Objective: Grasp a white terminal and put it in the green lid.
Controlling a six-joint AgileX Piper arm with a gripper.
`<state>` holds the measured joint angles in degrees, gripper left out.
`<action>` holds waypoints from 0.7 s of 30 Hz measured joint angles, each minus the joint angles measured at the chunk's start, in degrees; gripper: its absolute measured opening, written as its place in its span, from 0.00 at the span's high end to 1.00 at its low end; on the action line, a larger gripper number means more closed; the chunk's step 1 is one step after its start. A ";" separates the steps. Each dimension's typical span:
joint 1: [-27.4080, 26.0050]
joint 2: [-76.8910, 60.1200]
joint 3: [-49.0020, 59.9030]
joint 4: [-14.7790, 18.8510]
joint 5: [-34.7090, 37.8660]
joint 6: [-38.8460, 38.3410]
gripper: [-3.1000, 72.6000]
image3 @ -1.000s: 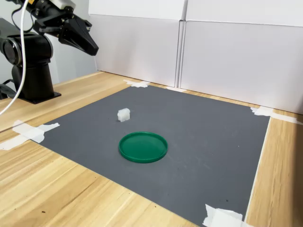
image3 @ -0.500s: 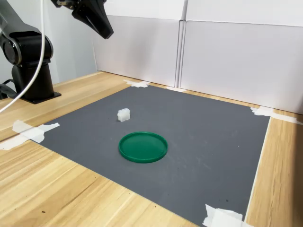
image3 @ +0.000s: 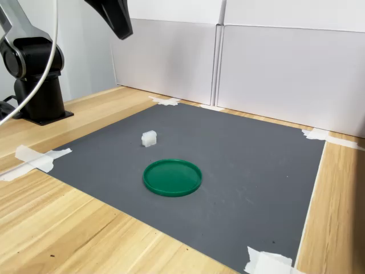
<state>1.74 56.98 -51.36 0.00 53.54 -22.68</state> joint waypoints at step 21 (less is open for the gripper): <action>0.00 10.91 -1.01 3.77 -1.31 -29.36 0.98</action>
<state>1.74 67.89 -52.37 3.77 52.23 -52.04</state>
